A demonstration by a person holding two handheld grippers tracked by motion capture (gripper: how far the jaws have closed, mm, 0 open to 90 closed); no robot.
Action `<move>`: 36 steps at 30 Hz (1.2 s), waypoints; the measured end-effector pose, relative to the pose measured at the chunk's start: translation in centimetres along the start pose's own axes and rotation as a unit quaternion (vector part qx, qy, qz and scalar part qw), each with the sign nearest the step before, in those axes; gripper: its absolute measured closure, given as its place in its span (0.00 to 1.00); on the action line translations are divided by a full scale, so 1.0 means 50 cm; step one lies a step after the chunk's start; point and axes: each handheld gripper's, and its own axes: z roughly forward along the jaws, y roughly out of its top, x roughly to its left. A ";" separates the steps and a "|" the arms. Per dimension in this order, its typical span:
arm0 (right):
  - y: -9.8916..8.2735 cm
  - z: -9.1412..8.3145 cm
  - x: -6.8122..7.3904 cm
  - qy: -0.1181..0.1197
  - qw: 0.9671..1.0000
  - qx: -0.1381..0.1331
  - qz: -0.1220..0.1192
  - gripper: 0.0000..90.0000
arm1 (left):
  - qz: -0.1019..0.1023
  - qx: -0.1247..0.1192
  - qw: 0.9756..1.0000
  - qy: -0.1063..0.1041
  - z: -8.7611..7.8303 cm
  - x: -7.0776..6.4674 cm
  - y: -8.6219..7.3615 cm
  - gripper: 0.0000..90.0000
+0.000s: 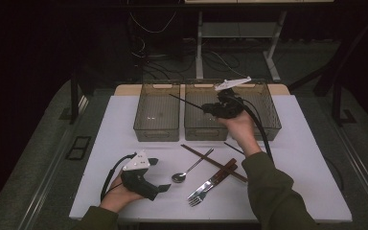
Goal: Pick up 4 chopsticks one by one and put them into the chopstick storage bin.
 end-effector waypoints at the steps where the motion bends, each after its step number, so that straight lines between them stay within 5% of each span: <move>1: 0.004 0.006 0.000 -0.001 1.000 0.000 0.002 0.96 | 0.001 0.000 1.000 0.001 0.000 0.000 0.000 0.00; 26: 0.088 0.205 0.072 -0.023 0.998 0.049 -0.010 0.95 | 0.011 0.000 1.000 0.000 -0.001 -0.001 0.001 0.00; 36: 0.096 0.263 0.090 -0.038 0.997 0.069 -0.009 0.95 | 0.014 -0.001 1.000 -0.004 -0.001 -0.001 0.002 0.00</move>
